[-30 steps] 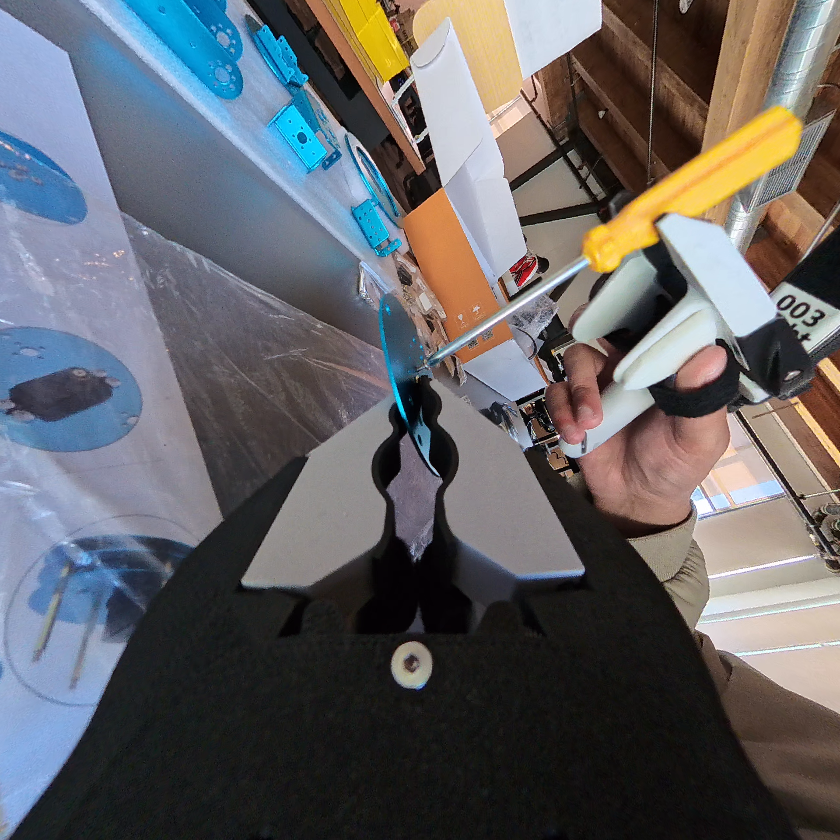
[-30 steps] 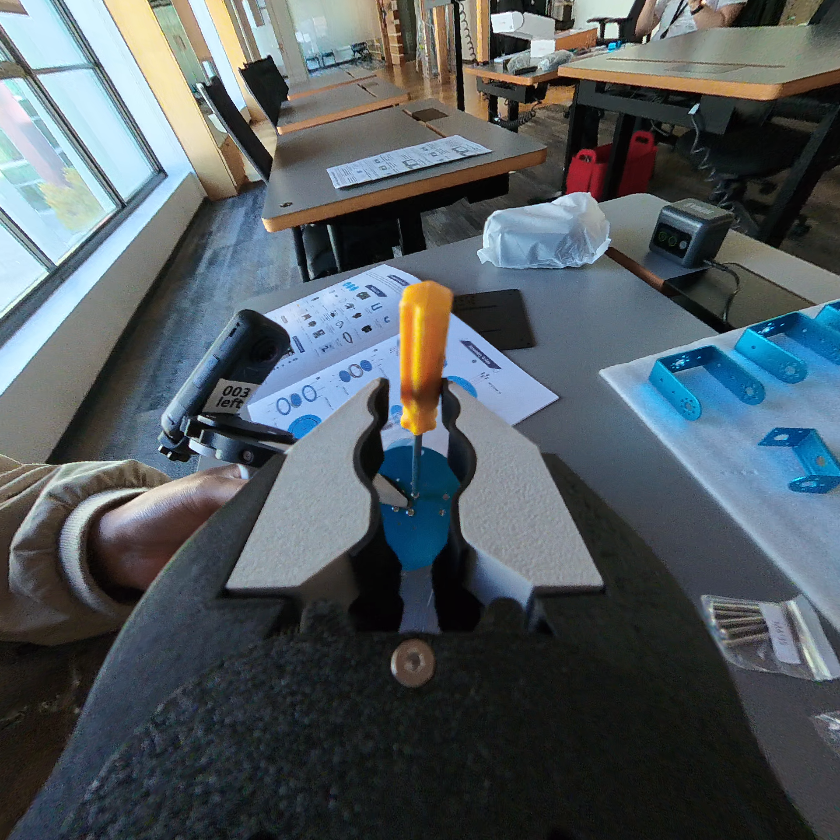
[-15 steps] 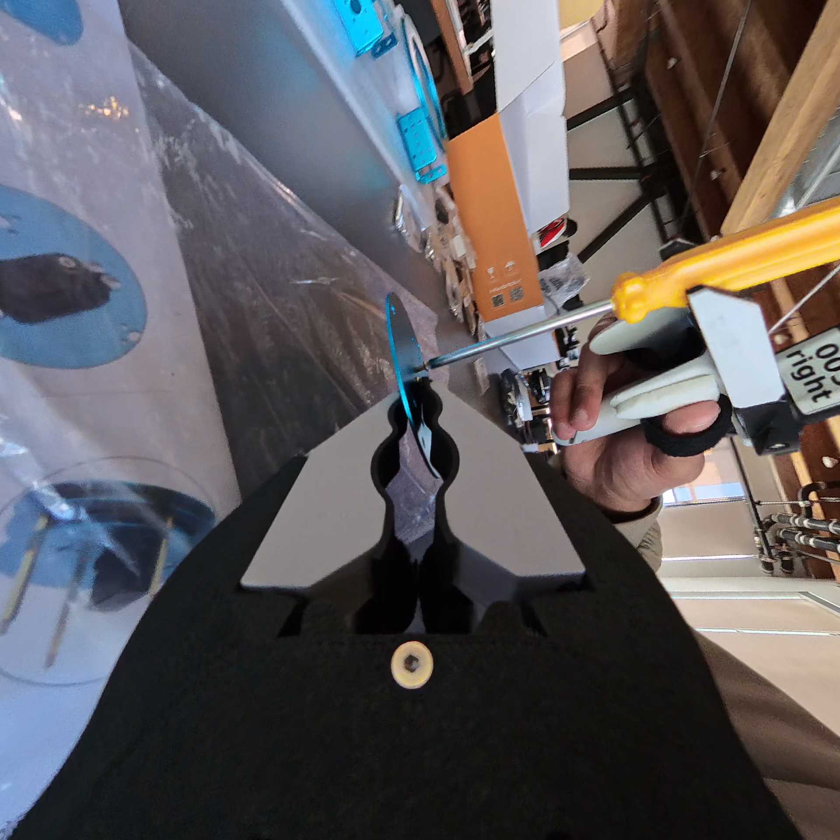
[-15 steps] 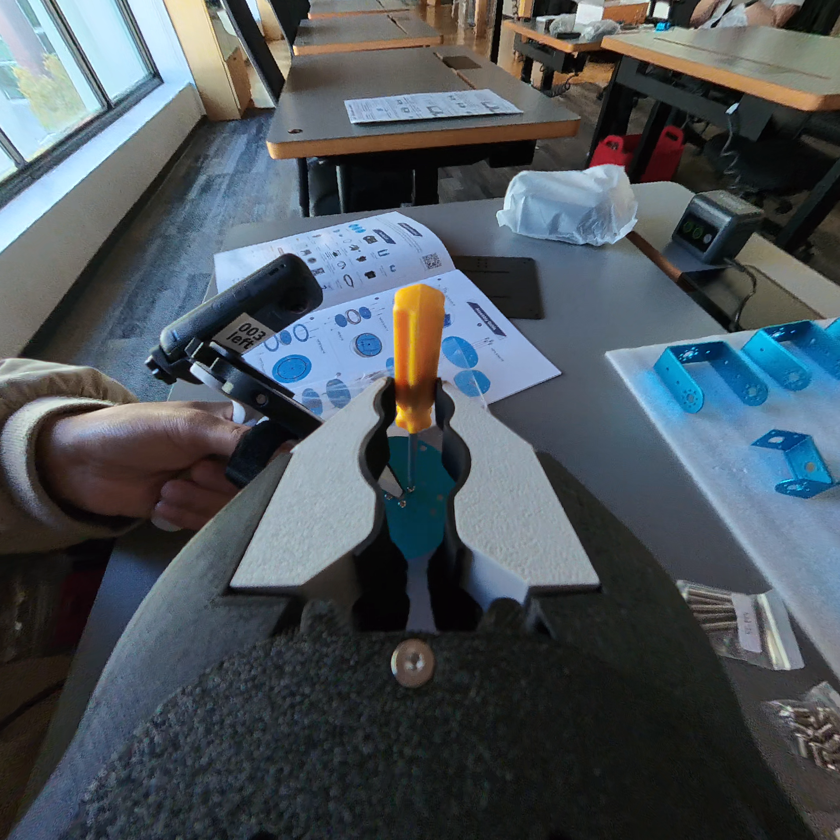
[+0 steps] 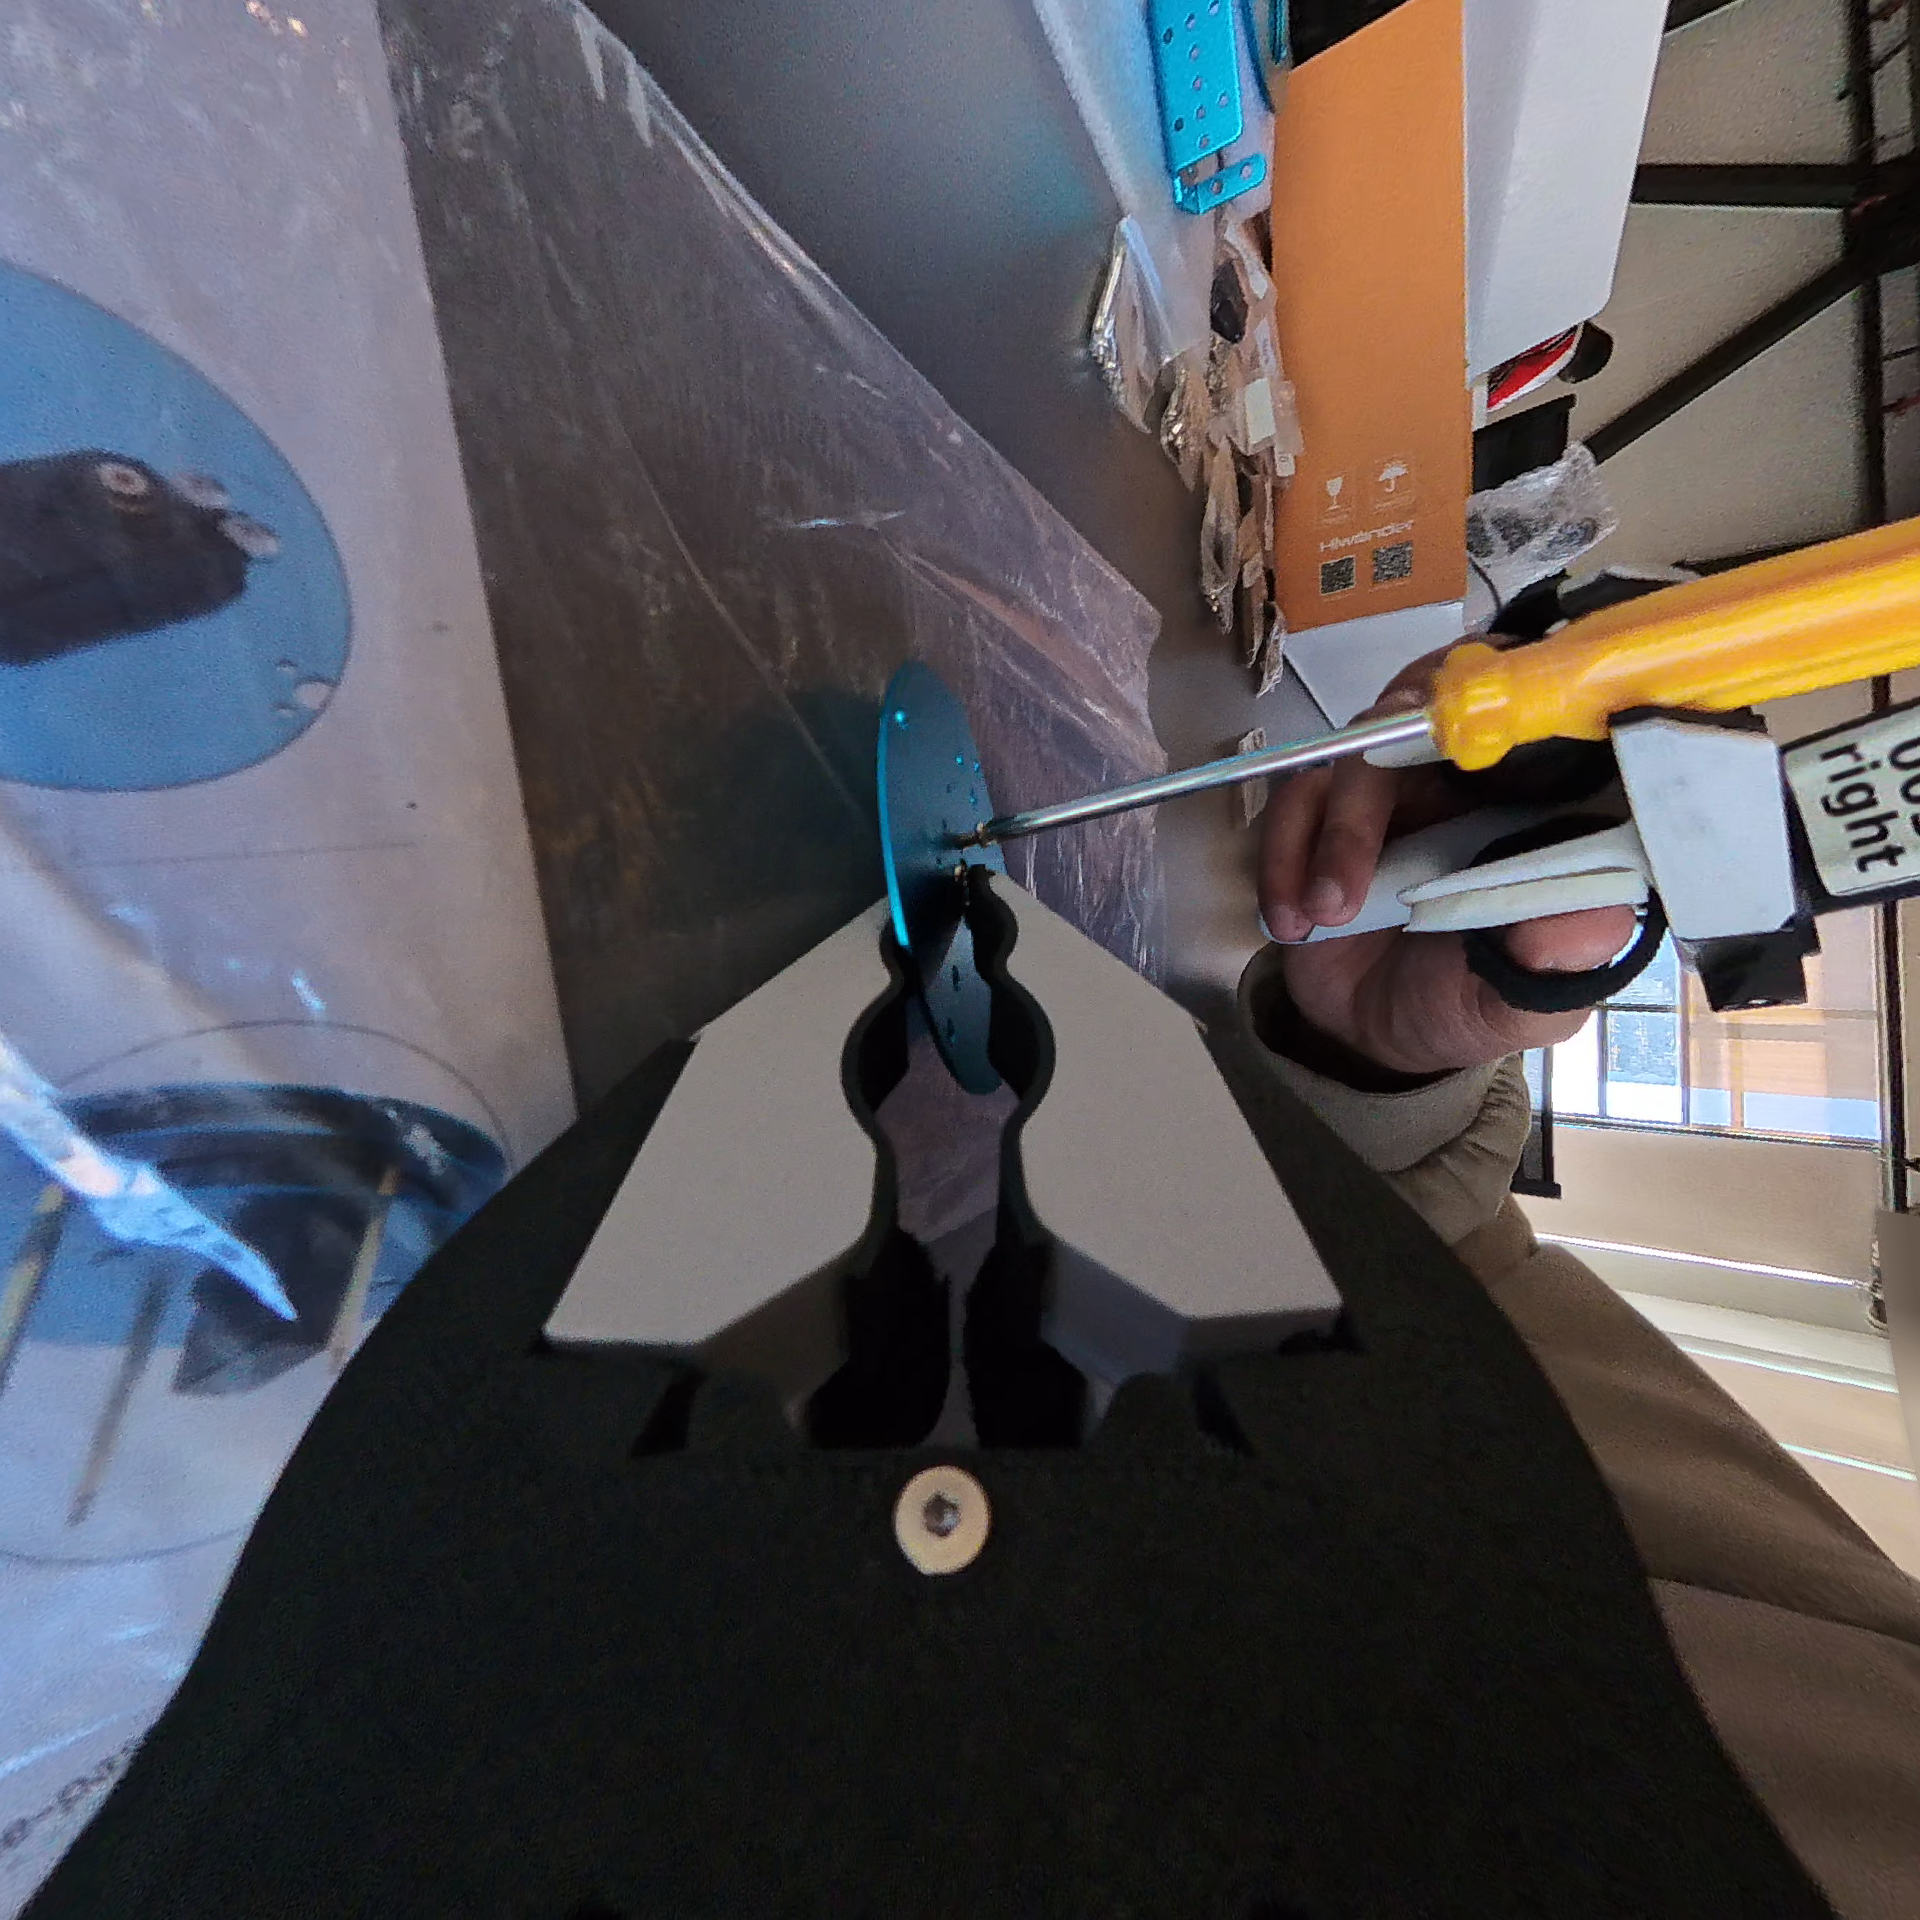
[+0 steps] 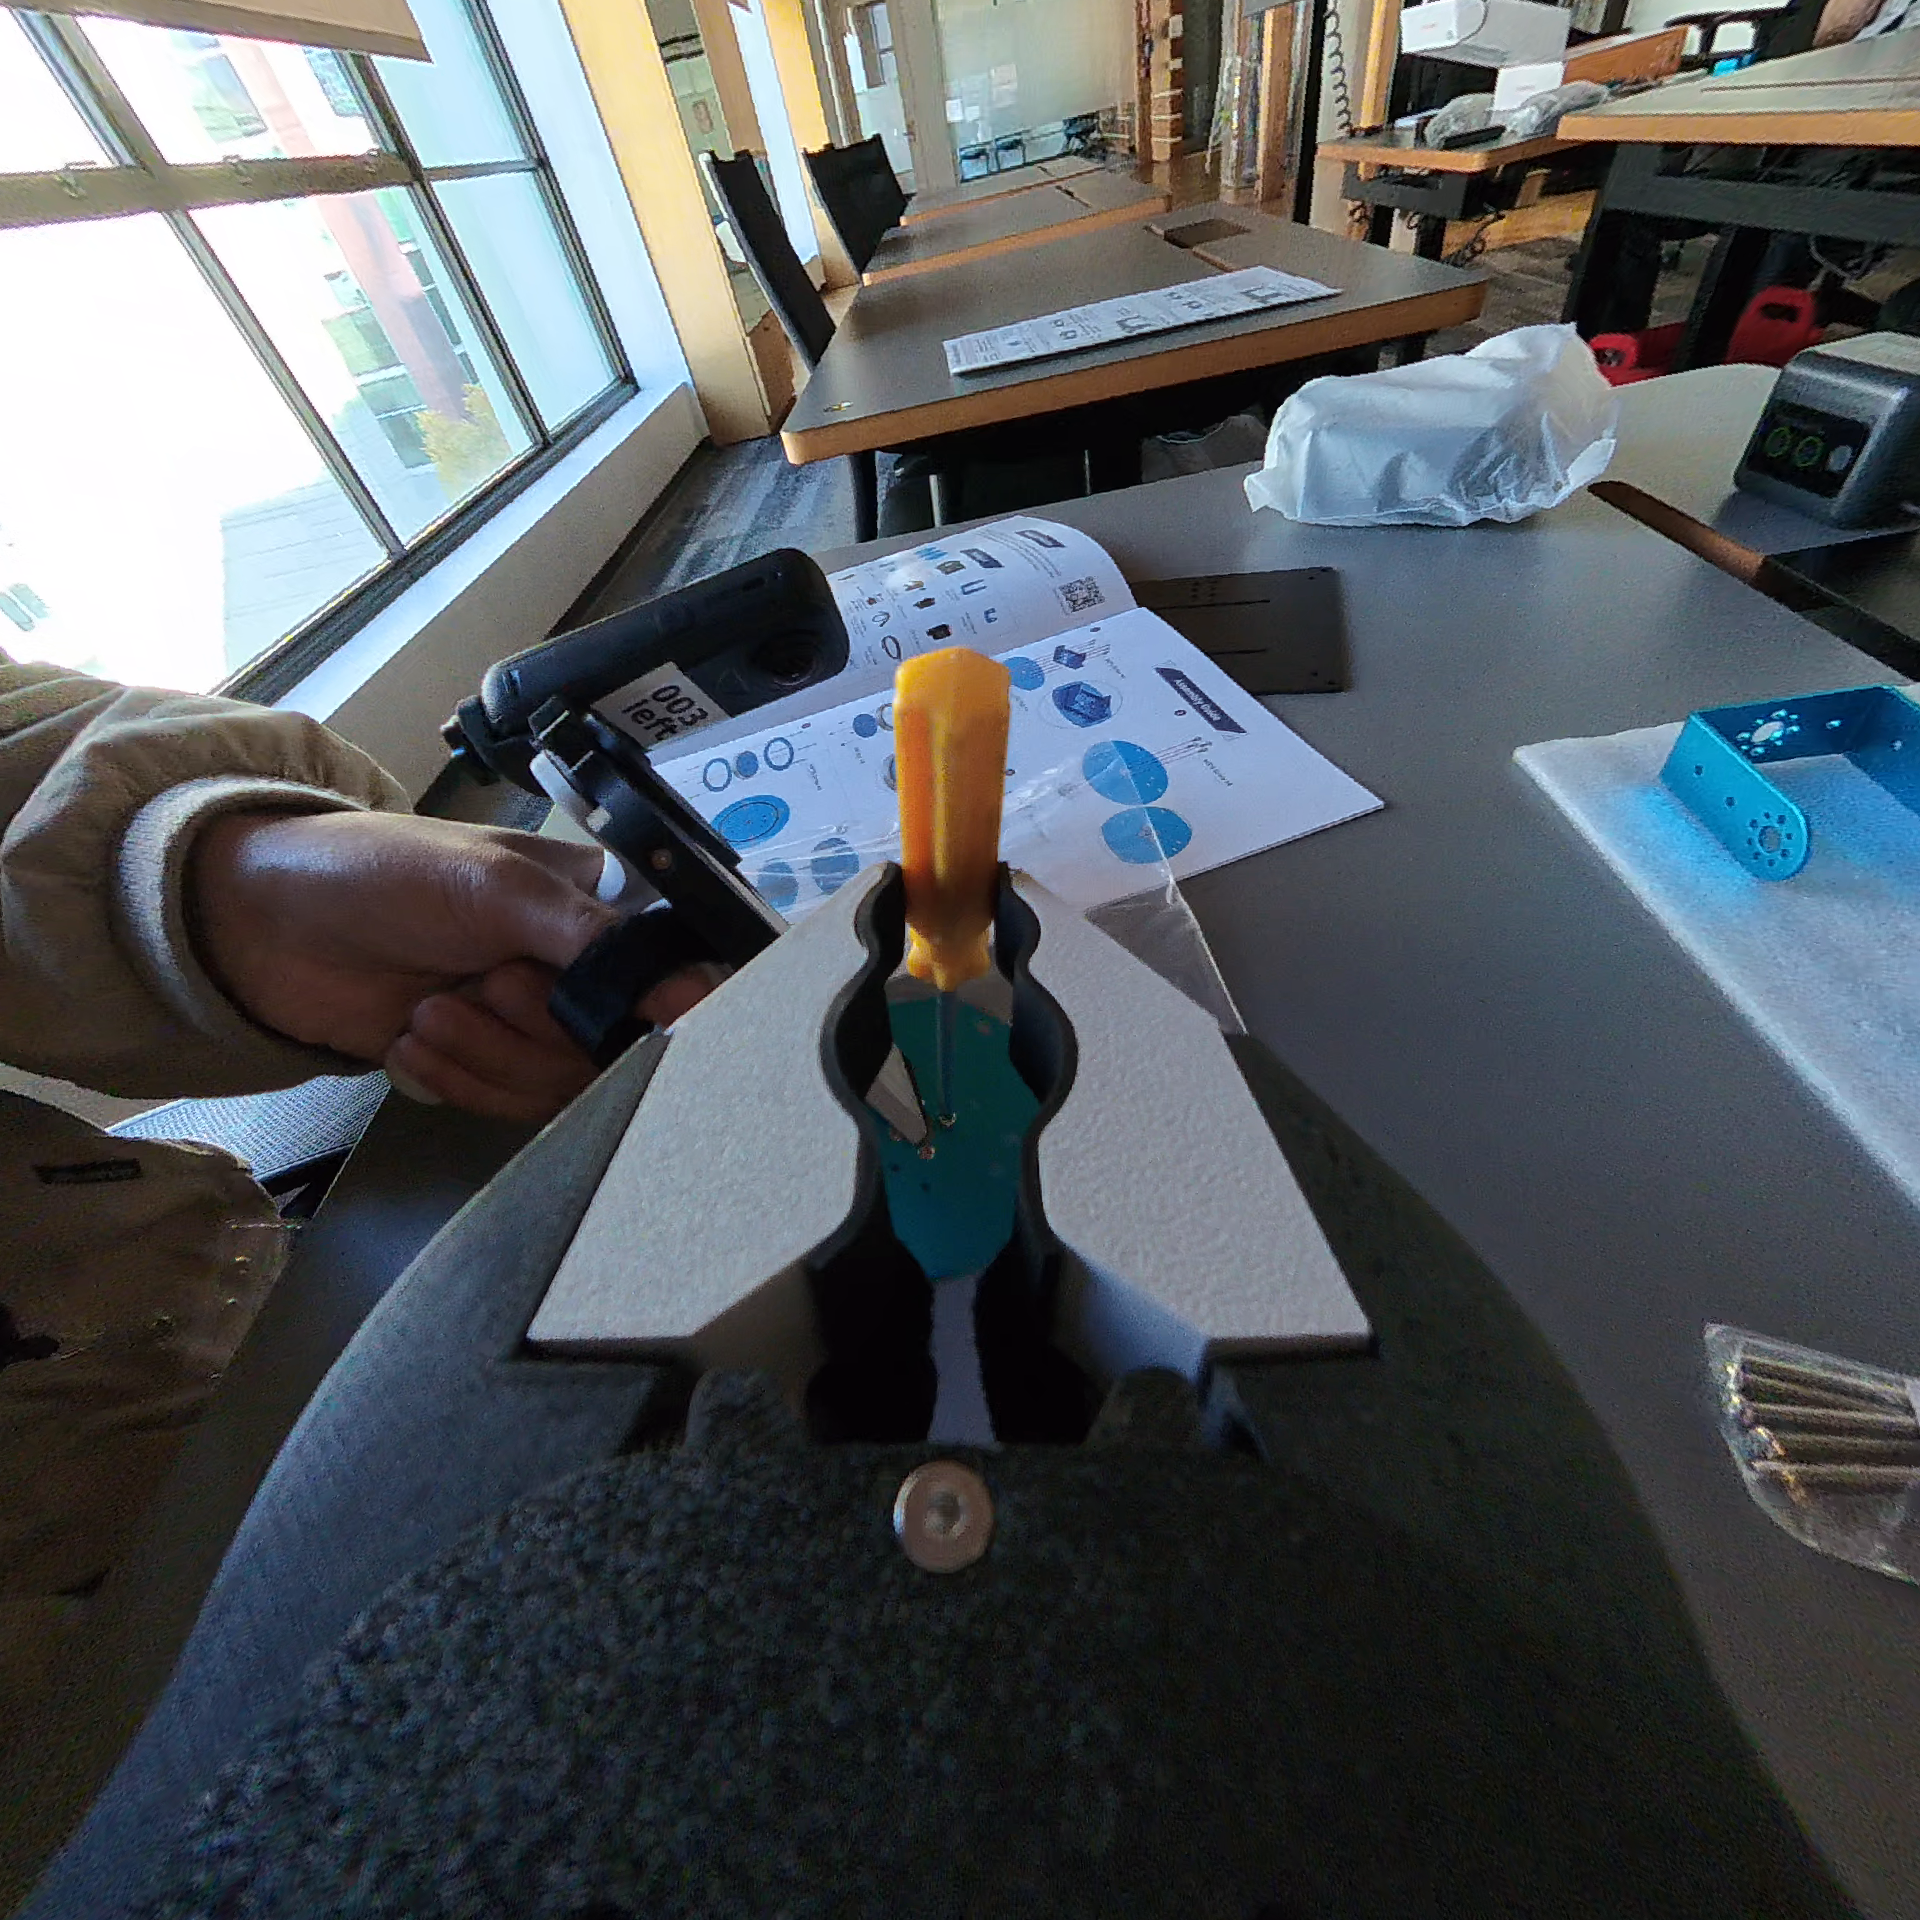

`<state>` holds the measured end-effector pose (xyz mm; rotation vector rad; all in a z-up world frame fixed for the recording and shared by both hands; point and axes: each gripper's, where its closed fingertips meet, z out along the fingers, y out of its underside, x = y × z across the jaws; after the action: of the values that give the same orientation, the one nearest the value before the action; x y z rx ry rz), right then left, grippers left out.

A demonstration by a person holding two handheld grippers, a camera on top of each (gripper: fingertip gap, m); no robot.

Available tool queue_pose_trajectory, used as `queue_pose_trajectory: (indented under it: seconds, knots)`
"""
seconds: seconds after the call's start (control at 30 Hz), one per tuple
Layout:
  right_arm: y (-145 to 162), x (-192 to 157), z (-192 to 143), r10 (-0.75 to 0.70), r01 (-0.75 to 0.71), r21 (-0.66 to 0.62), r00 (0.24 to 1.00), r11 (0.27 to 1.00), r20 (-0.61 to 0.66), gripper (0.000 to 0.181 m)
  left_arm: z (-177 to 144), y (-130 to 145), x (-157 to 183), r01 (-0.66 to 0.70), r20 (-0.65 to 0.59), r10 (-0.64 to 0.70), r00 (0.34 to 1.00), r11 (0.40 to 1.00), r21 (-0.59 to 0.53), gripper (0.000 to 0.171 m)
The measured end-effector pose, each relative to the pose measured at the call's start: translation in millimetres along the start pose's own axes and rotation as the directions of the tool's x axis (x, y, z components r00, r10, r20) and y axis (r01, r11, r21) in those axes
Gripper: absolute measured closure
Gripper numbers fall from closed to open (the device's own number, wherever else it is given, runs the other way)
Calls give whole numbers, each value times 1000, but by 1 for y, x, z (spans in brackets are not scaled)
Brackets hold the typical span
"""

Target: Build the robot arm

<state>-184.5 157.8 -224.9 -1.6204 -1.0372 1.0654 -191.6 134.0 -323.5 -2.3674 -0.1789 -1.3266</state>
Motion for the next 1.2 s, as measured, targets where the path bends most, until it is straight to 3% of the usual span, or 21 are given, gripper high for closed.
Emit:
queue_pose_trajectory:
  seconds: [0.1,0.17,0.27,0.5,0.77,0.83,0.97,1.07,1.2]
  knots:
    - [1,-1,1,-7,7,-7,1000,1000,18,165,-1,2,-2,-43,43,43,998,999,-19,160]
    - [1,-2,2,-14,14,-8,1000,1000,25,165,-3,4,2,-92,52,93,994,995,-23,146]
    - [0,-3,1,-20,20,-3,999,1000,28,165,-5,7,5,-188,102,191,976,981,-42,139]
    - [0,-4,0,-12,12,-10,1000,1000,27,165,-10,16,3,-406,206,418,885,908,-102,126]
    - [6,-4,7,-26,26,-39,1000,999,17,165,-37,26,-9,-530,288,559,778,829,-177,114]
    - [6,-1,9,-17,17,-50,1000,999,4,166,-50,14,-3,-620,305,630,714,772,-143,115]
    - [8,1,11,-55,53,-86,998,995,-25,166,-68,-27,41,-811,244,786,568,585,2,116]
    - [5,-2,14,-86,83,-101,996,991,-24,166,-62,-43,51,-878,160,866,474,479,11,122]
    - [-5,-1,14,-88,85,-98,996,992,-26,166,-42,-44,49,-958,107,954,281,285,-23,132]
